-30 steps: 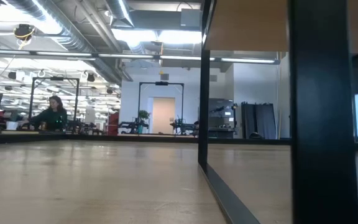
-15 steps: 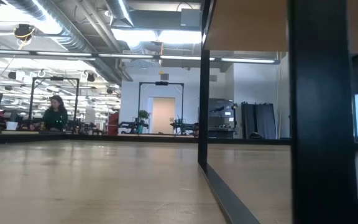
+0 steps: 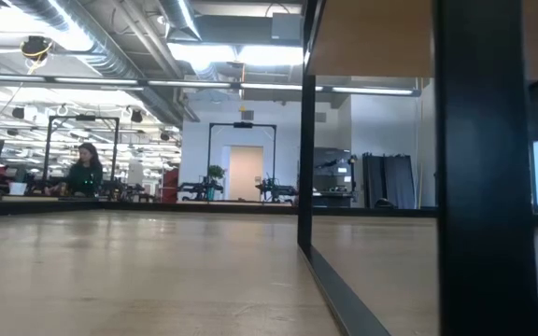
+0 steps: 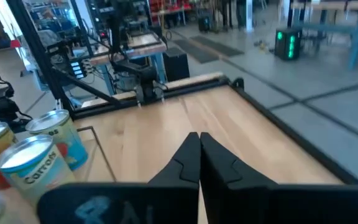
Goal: Pick and place cans onto a shelf
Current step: Return to Home Position
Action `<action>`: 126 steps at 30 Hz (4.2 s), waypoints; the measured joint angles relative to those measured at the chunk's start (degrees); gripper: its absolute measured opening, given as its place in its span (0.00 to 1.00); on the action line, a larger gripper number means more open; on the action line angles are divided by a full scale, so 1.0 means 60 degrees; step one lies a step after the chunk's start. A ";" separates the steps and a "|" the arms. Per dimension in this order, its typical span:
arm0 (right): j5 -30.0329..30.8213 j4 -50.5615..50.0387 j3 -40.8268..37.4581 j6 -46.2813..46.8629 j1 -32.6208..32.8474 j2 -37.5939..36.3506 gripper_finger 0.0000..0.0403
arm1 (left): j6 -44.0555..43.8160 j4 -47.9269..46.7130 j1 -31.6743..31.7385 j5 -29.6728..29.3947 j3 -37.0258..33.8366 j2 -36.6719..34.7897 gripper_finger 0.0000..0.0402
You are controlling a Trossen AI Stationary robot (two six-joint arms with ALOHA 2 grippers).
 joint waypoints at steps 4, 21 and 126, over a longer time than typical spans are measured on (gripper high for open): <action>-0.0165 0.1086 -0.0718 -0.0820 0.0000 -0.0266 0.00 | 0.0010 0.0874 -0.0044 0.0124 -0.0998 -0.0014 0.00; -0.0583 0.2474 -0.1456 -0.1331 0.0000 -0.0205 0.00 | -0.0821 0.7094 -0.0091 0.0926 -0.5813 -0.0011 0.00; -0.1818 0.7790 -0.7464 -0.1069 -0.0006 -0.0132 0.05 | 0.0600 0.7652 -0.0084 -0.2213 -0.9509 0.0244 0.00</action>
